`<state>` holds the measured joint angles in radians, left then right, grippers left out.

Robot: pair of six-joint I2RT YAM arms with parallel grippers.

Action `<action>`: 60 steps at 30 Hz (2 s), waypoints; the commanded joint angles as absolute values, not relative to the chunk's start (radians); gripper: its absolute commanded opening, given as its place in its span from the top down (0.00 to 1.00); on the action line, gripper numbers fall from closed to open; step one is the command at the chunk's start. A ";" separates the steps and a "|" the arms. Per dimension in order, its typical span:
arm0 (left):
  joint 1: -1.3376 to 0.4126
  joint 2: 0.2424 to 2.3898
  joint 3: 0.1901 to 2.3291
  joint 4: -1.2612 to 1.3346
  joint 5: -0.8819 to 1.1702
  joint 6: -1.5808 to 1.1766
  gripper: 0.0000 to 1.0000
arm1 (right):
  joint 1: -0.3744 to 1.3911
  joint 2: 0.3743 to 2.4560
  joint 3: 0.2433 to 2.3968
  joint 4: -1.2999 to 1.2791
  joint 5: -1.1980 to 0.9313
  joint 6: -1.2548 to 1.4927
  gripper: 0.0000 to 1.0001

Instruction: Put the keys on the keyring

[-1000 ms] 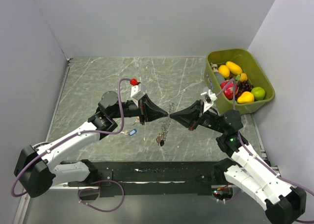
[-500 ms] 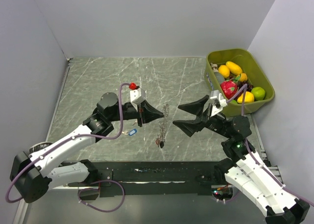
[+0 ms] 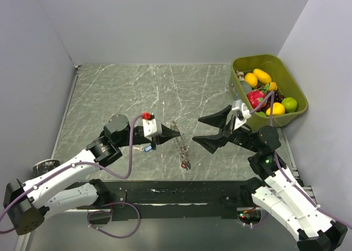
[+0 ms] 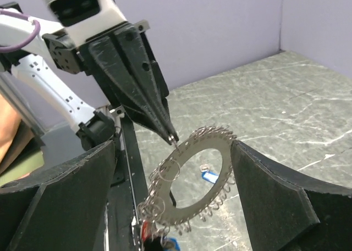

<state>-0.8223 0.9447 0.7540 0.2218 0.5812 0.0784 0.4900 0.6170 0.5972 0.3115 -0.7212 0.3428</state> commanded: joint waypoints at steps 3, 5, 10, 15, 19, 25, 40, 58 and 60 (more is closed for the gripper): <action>-0.880 0.855 0.681 0.299 0.569 0.380 0.99 | 0.483 0.641 0.655 0.305 -0.778 0.295 0.08; -0.896 0.819 0.643 0.331 0.563 0.422 0.99 | 0.485 0.644 0.663 0.287 -0.798 0.282 0.08; -0.910 0.788 0.626 0.316 0.561 0.500 0.99 | 0.485 0.675 0.683 0.267 -0.871 0.245 0.08; -0.911 0.814 0.661 0.282 0.563 0.436 0.99 | 0.486 0.719 0.703 0.265 -0.960 0.229 0.15; -0.910 0.854 0.744 0.236 0.526 0.328 0.99 | 0.486 0.744 0.719 0.232 -0.997 0.199 0.26; -0.911 0.942 0.863 0.123 0.552 0.244 0.99 | 0.488 0.793 0.715 0.278 -1.081 0.218 0.47; -0.911 0.971 0.870 0.167 0.586 0.206 0.99 | 0.511 0.819 0.723 0.267 -1.065 0.221 0.66; -0.911 0.959 0.865 0.173 0.565 0.199 0.99 | 0.548 0.827 0.742 0.222 -0.963 0.213 1.00; -0.910 0.940 0.842 0.195 0.525 0.183 0.89 | 0.548 0.813 0.741 0.222 -0.947 0.213 1.00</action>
<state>-0.9066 0.9852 0.8413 0.0933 0.5583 0.2131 0.5373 0.8394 0.7021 0.1921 -1.0000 0.2085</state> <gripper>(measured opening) 0.044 0.010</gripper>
